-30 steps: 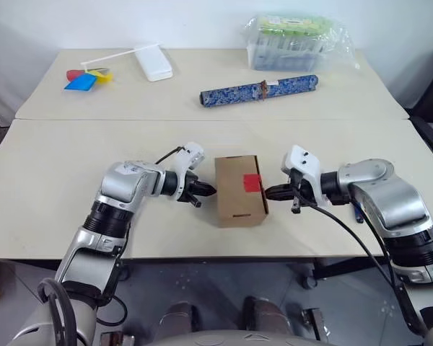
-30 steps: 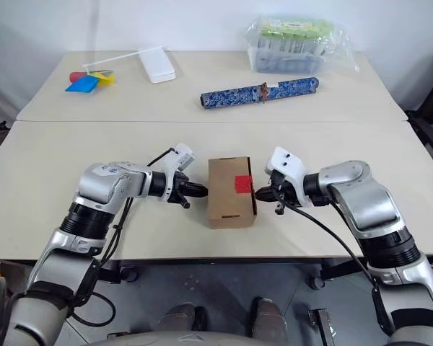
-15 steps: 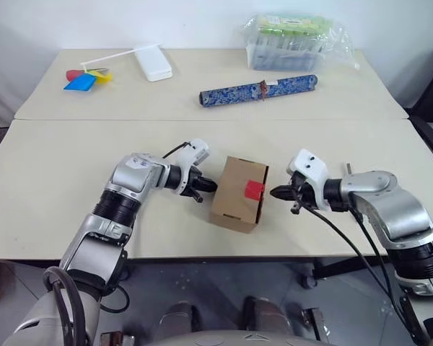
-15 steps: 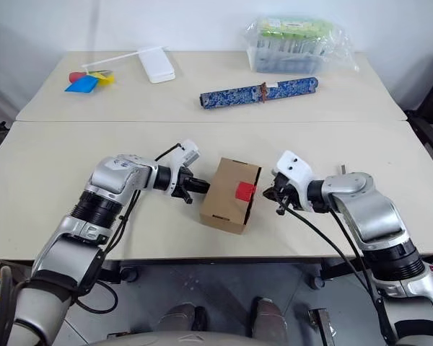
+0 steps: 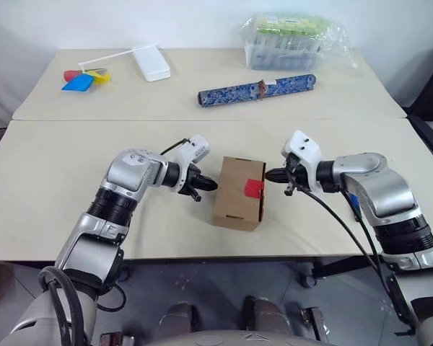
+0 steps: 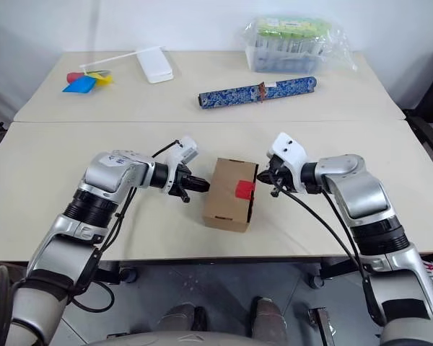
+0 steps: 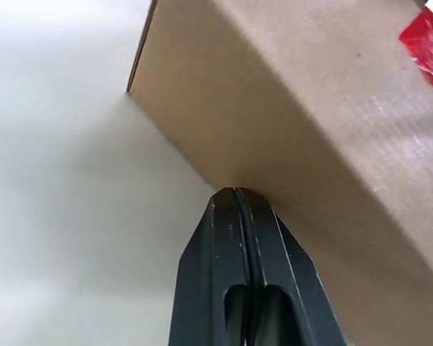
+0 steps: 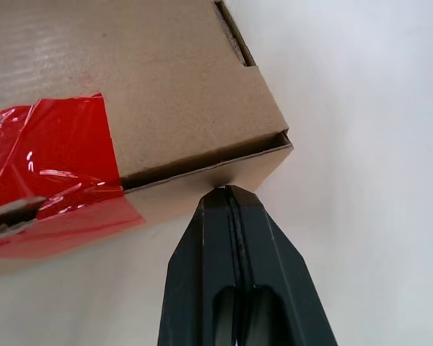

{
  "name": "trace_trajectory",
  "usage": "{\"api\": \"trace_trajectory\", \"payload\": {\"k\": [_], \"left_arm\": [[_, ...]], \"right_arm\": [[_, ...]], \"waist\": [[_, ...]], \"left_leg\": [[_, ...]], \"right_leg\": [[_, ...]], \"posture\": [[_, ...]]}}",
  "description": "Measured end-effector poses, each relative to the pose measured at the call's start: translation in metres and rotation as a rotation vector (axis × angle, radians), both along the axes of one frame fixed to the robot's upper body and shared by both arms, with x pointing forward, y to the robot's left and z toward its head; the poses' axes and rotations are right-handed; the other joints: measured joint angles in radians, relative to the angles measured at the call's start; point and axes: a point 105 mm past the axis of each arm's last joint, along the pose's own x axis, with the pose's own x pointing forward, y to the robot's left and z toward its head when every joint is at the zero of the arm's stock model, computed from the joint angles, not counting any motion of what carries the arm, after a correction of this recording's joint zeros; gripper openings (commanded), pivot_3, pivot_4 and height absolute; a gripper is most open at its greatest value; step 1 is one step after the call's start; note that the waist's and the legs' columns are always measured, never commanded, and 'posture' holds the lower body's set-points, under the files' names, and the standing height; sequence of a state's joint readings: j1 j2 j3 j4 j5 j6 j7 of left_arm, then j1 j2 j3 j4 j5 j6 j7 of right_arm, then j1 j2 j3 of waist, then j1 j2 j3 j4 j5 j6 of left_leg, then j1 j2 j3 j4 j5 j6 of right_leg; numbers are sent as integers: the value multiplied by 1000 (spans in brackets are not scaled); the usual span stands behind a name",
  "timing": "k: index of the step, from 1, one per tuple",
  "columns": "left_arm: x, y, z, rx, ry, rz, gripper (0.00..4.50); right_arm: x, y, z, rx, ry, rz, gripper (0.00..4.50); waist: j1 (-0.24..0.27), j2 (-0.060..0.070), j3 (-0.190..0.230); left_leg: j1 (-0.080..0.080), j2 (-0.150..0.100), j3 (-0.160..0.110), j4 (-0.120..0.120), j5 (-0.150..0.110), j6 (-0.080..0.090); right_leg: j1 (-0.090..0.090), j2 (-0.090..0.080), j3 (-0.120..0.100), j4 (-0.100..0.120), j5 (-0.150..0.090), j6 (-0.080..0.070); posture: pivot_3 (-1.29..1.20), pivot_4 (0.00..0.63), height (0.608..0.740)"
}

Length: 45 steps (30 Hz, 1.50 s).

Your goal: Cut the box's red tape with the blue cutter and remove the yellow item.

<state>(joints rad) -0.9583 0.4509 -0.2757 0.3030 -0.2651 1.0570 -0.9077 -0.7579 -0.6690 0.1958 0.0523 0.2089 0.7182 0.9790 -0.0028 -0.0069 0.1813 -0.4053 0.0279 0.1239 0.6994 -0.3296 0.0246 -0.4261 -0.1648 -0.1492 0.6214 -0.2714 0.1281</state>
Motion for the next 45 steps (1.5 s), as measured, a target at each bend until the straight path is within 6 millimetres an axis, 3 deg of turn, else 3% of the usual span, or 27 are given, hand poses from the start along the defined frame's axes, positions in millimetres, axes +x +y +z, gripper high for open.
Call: {"api": "trace_trajectory", "payload": {"k": [12,19,23,26,29,33,37,40,45], "left_arm": [[-1,3,-1,10,-2,12,0],[10,43,11,64,-49,79,0],[12,50,37,53,-112,58,0],[8,46,64,-3,-154,-1,0],[-5,26,78,-62,-162,-130,0],[-22,6,78,-75,-147,-288,0],[-28,-3,66,-28,-127,-380,0],[-26,-5,52,27,-118,-410,0],[-23,-19,47,29,-117,-452,0]], "right_arm": [[5,-2,-2,-34,-15,17,23],[11,-46,13,-129,-107,-112,23],[6,-61,36,-100,-163,-173,23],[-8,-60,48,-65,-171,-177,625],[-25,-48,53,-28,-142,-156,1618],[-41,-37,62,1,-129,-166,3030],[-51,-29,55,15,-66,-211,4301],[-53,-19,47,80,-10,-269,4409],[-50,-15,37,110,64,-388,4409]], "waist": [[0,0,0],[0,0,0],[3,0,0],[3,0,0],[4,0,0],[3,0,0],[4,0,0],[4,0,0],[9,0,0]], "left_leg": [[0,0,0,0,0,0],[0,0,0,0,0,0],[-1,0,0,0,0,0],[-1,0,0,0,0,0],[-1,0,0,0,0,0],[-1,0,0,0,0,0],[-1,0,0,0,0,0],[-1,0,0,0,0,0],[-1,0,0,0,0,0]], "right_leg": [[0,0,0,0,0,0],[0,0,0,0,0,0],[-1,0,0,0,0,0],[0,0,0,0,0,0],[0,0,0,0,0,0],[0,0,0,0,0,0],[0,0,0,0,0,0],[-1,0,0,0,0,0],[-1,0,0,0,0,0]], "posture": [[0,150,740],[0,150,740],[0,150,740],[0,150,740],[0,150,740],[0,150,740],[0,150,740],[0,150,740],[0,150,740]]}}
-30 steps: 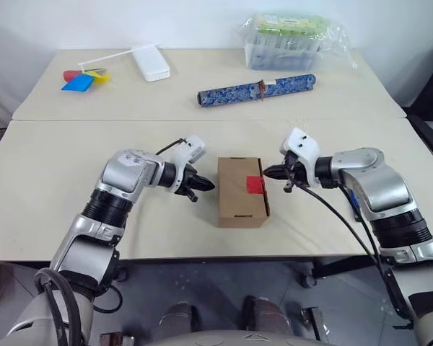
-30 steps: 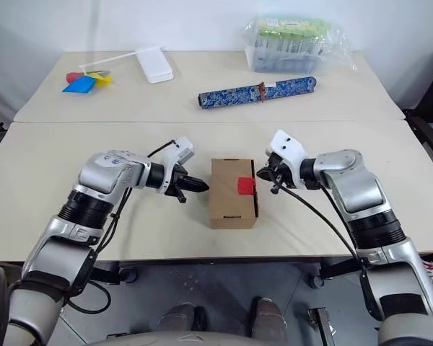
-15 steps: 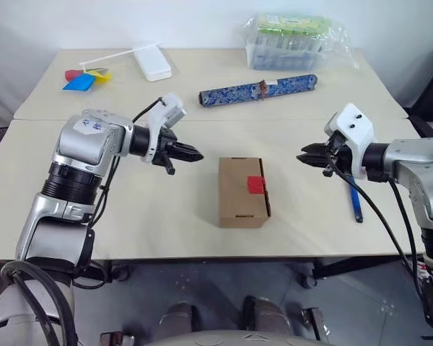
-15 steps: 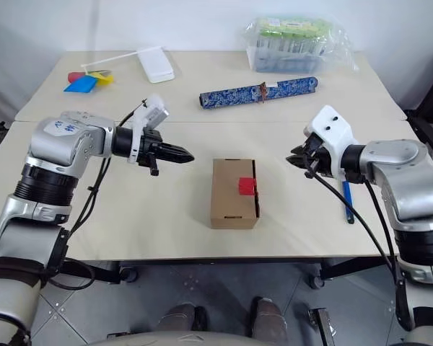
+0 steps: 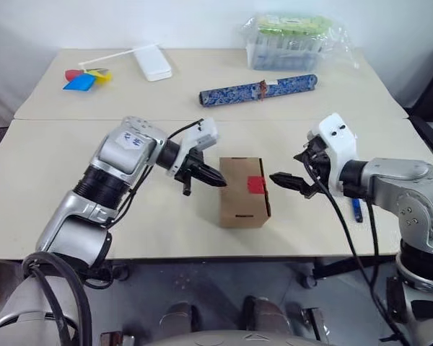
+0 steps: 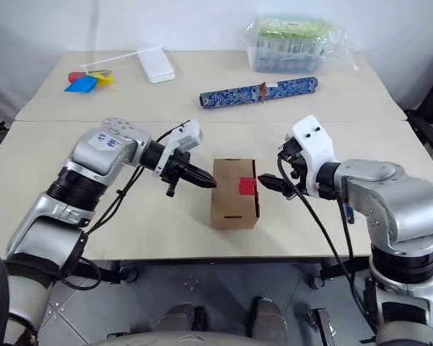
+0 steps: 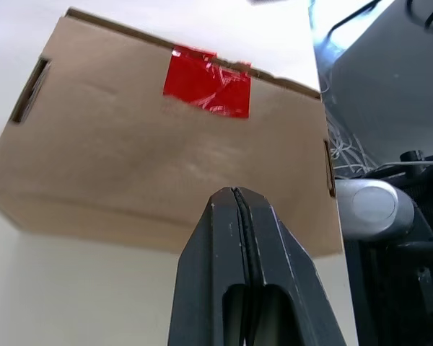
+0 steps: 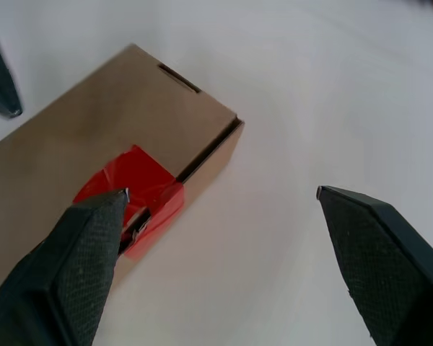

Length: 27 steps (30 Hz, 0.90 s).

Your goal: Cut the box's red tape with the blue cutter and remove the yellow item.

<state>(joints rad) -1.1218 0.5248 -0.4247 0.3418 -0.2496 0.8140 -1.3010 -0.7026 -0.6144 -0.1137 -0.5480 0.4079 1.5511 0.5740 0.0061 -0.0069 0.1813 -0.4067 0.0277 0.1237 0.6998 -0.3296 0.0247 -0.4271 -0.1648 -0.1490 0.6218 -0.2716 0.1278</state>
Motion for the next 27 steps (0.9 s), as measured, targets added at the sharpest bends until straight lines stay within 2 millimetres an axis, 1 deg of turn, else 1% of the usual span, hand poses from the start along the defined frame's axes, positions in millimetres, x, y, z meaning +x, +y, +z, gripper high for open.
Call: {"api": "trace_trajectory", "payload": {"k": [3,6,12,19,22,24,27], "left_arm": [[2,-3,-6,26,-3,-21,0],[1,-5,-11,44,2,-42,0],[1,-7,-11,61,-13,-61,0],[4,-9,-12,69,-18,-64,0],[4,-11,-11,69,-17,-67,0],[4,-12,-11,69,-21,-70,0],[5,-14,-11,72,-28,-72,0]], "right_arm": [[2,0,-8,6,39,-53,4409],[3,3,-10,16,39,-60,4409],[6,11,-16,47,56,-71,4409],[10,8,-24,36,94,-101,4409],[9,5,-26,18,102,-101,4409],[8,4,-30,7,121,-100,4409],[7,2,-31,-7,123,-97,4409]], "waist": [[-4,0,0],[-7,0,0],[-8,0,0],[-6,0,0],[-5,0,0],[-5,0,0],[-4,0,0]], "left_leg": [[0,0,0,-1,0,0],[0,0,0,-1,0,0],[0,0,0,-1,0,0],[0,0,0,0,0,0],[0,0,0,0,0,0],[0,0,0,0,0,0],[0,0,0,0,0,0]], "right_leg": [[0,0,0,0,0,0],[0,0,0,0,0,0],[0,0,0,0,0,0],[0,0,0,0,0,0],[0,0,0,0,0,0],[0,0,0,0,0,0],[0,0,0,0,0,0]], "posture": [[0,150,740],[0,150,740],[0,150,740],[0,150,740],[0,150,740],[0,150,740],[0,150,740]]}}
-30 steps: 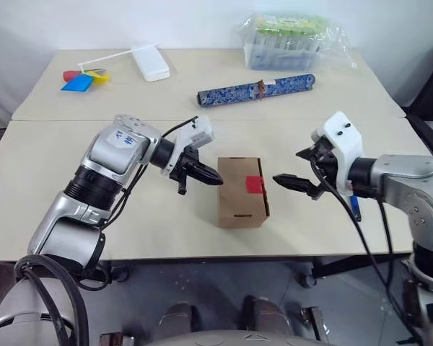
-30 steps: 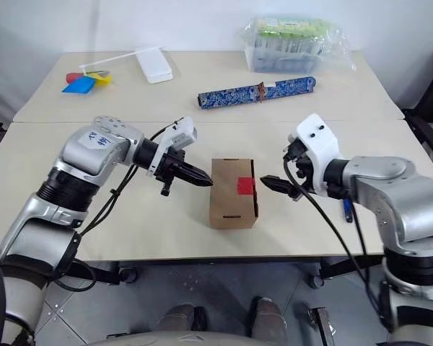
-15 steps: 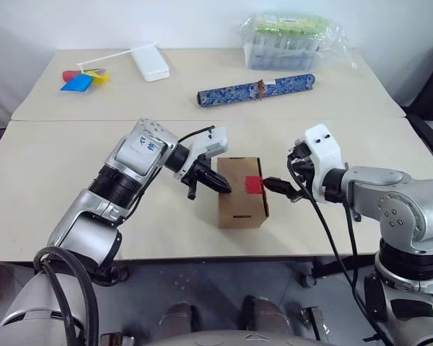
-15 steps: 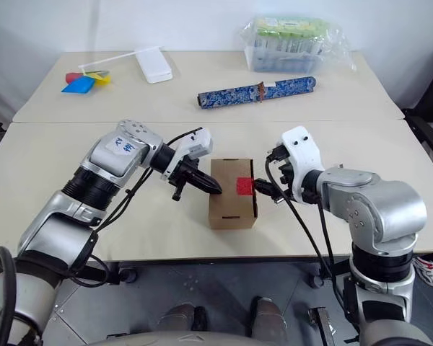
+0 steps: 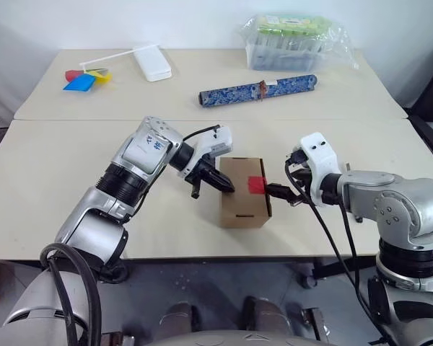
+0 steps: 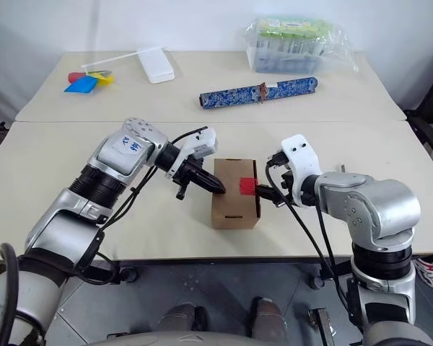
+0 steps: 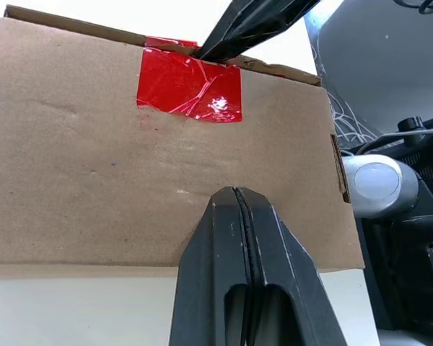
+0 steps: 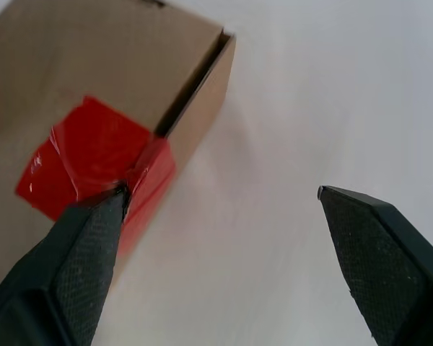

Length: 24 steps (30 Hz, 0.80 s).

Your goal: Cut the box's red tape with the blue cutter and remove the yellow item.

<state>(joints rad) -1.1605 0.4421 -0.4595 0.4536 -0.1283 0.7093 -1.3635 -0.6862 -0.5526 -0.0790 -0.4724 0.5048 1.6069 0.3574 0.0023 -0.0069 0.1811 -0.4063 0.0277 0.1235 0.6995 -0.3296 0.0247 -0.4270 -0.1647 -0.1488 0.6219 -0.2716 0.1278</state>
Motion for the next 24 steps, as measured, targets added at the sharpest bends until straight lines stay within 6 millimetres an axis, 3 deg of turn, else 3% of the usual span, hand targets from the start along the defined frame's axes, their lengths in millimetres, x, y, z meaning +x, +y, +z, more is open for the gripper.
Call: {"api": "trace_trajectory", "payload": {"k": [21,24], "left_arm": [[1,-3,-2,6,7,-3,0],[1,0,-4,24,10,7,0]], "right_arm": [[7,-15,-6,-197,-26,83,4409],[9,-26,-21,-239,27,57,4409]], "waist": [[1,-6,-5],[1,-7,-5]], "left_leg": [[3,0,-1,1,0,0],[3,1,-1,1,0,0]], "right_leg": [[4,0,0,-1,0,0],[4,0,0,-1,0,0]], "posture": [[0,150,740],[0,150,740]]}}
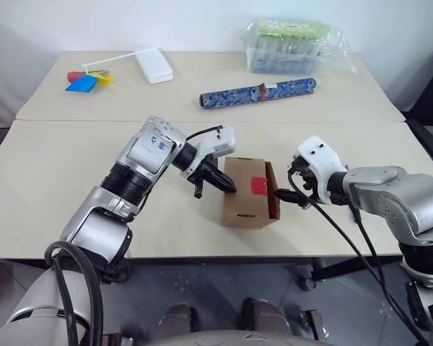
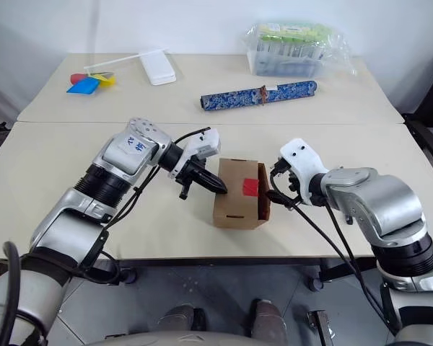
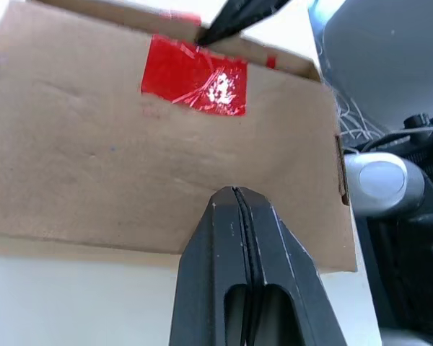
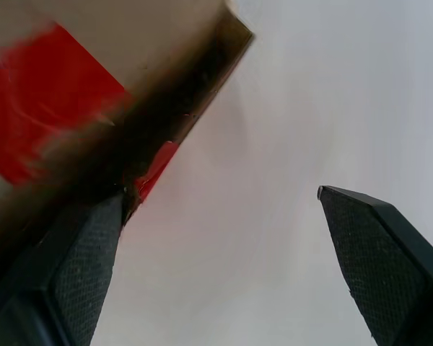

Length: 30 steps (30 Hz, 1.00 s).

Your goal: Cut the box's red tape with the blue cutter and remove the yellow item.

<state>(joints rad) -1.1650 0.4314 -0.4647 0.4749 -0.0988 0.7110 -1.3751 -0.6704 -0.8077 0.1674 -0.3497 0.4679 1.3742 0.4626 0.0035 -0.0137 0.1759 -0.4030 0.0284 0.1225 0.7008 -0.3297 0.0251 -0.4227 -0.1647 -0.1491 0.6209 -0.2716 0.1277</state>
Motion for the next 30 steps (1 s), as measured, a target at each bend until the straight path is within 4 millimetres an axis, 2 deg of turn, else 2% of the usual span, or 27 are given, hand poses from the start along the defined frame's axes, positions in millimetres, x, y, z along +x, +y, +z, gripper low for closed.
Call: {"api": "trace_trajectory", "payload": {"k": [2,16,20,25,28,30], "left_arm": [[-1,2,0,8,-1,0,0],[0,1,-1,38,-28,1,0],[-1,1,-1,38,-31,-4,0],[-1,2,-1,41,-33,-1,0],[-1,3,-1,42,-33,1,0],[-1,3,-1,42,-33,2,0]], "right_arm": [[-4,-11,-23,-40,88,-27,4409],[0,-18,-24,-67,94,30,4409],[-4,-30,-15,14,119,1,4409],[-9,-42,7,131,111,-34,4409],[-14,-43,18,233,124,-56,4409],[-16,-36,19,280,131,-47,4409]], "waist": [[-1,0,0],[-4,1,0],[-3,1,0],[-3,1,0],[-2,1,0],[-2,1,-1]], "left_leg": [[0,0,0,0,0,0],[1,0,0,1,0,0],[0,0,0,0,0,1],[0,0,0,1,0,1],[0,1,-1,1,0,1],[1,1,-1,1,0,1]], "right_leg": [[0,0,0,0,0,0],[0,0,2,-1,0,0],[0,0,2,-1,0,0],[0,0,2,-1,0,0],[0,0,2,-1,0,0],[0,0,2,0,0,0]], "posture": [[0,150,740],[0,150,740],[0,150,740],[0,150,740],[0,150,740],[0,150,740]]}}
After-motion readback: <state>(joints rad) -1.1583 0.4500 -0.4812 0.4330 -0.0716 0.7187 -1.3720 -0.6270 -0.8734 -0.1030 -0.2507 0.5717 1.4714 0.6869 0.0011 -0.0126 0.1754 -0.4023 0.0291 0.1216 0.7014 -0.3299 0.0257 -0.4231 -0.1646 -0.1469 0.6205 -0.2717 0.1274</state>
